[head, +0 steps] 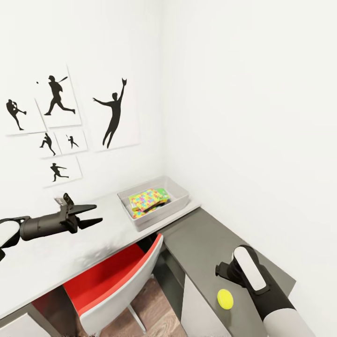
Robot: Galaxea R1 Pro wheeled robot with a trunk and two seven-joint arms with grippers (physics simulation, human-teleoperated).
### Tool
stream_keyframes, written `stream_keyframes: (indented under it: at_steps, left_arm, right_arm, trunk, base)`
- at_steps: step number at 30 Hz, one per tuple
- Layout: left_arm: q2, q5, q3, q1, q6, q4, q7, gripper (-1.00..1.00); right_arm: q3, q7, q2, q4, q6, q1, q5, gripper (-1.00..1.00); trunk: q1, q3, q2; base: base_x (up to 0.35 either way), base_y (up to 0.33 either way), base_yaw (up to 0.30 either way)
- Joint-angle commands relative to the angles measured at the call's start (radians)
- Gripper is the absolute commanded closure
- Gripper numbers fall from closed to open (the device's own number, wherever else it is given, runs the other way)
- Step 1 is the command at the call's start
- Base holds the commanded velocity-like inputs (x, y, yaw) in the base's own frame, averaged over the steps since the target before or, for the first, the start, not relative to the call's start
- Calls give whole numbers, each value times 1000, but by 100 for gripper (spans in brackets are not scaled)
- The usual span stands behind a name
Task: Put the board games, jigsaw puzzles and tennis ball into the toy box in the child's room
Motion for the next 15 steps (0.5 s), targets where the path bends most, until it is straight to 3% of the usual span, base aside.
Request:
stream_keyframes:
  at_steps: [1, 7, 15]
  left_arm:
    - [7, -3, -3, 2, 1, -10, -14, -100]
    - [37, -6, -1, 16, 1, -51, -44, -100]
    - [42, -6, -1, 18, 1, -56, -47, -100]
  right_arm:
    - [3, -10, -1, -1, 3, -1, -9, -100]
    - [3, -10, 1, 0, 3, -2, -9, -100]
    - [3, -10, 5, 0, 3, -3, -8, -100]
  trunk:
    - [1, -4, -2]
    - [1, -14, -2]
    - [1, -27, -2]
  base:
    - [0, 0, 0]
    - [0, 0, 0]
    - [0, 0, 0]
